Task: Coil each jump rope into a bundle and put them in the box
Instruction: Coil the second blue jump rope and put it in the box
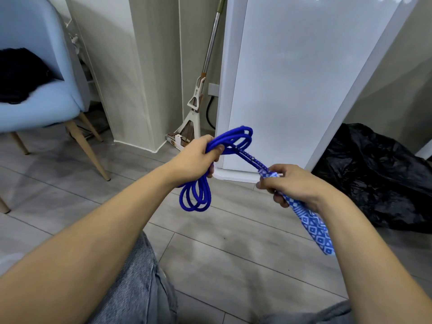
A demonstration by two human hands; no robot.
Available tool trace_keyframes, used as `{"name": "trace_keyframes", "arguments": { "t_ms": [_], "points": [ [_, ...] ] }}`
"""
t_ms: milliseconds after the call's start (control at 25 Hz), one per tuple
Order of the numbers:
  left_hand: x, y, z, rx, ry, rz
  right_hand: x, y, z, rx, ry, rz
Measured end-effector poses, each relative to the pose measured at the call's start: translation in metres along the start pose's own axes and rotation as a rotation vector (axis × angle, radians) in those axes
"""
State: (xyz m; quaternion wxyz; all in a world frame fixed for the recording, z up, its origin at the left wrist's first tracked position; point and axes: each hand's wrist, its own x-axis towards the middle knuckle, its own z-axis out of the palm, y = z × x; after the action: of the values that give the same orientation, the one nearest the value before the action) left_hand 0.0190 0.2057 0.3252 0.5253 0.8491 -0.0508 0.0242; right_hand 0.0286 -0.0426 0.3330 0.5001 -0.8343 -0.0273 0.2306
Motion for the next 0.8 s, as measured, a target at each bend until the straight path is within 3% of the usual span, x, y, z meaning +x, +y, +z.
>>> {"name": "trace_keyframes", "arguments": {
  "t_ms": [120, 280, 360, 440, 560, 680, 800],
  "points": [
    [0.008, -0.001, -0.002, -0.24, 0.222, -0.128, -0.007, 0.0, -0.002, -0.074, -0.14, -0.036],
    [0.011, -0.001, -0.003, -0.504, 0.388, -0.278, -0.017, -0.001, -0.012, -0.102, -0.228, 0.043],
    [0.011, 0.002, 0.001, -0.694, 0.371, -0.362, -0.016, -0.002, -0.009, -0.114, -0.136, 0.039],
    [0.009, 0.009, 0.009, -0.852, 0.266, -0.433, -0.009, -0.006, 0.005, -0.095, 0.09, -0.077],
    [0.007, 0.017, 0.024, -0.838, 0.171, -0.45, 0.002, -0.016, 0.036, -0.21, 0.353, -0.333],
    [0.005, 0.025, 0.032, -0.867, 0.173, -0.441, 0.005, -0.026, 0.068, -0.31, 0.4, -0.492],
    [0.004, 0.025, 0.025, -0.988, 0.241, -0.409, 0.013, -0.032, 0.094, -0.411, 0.351, -0.535]
  ]
}}
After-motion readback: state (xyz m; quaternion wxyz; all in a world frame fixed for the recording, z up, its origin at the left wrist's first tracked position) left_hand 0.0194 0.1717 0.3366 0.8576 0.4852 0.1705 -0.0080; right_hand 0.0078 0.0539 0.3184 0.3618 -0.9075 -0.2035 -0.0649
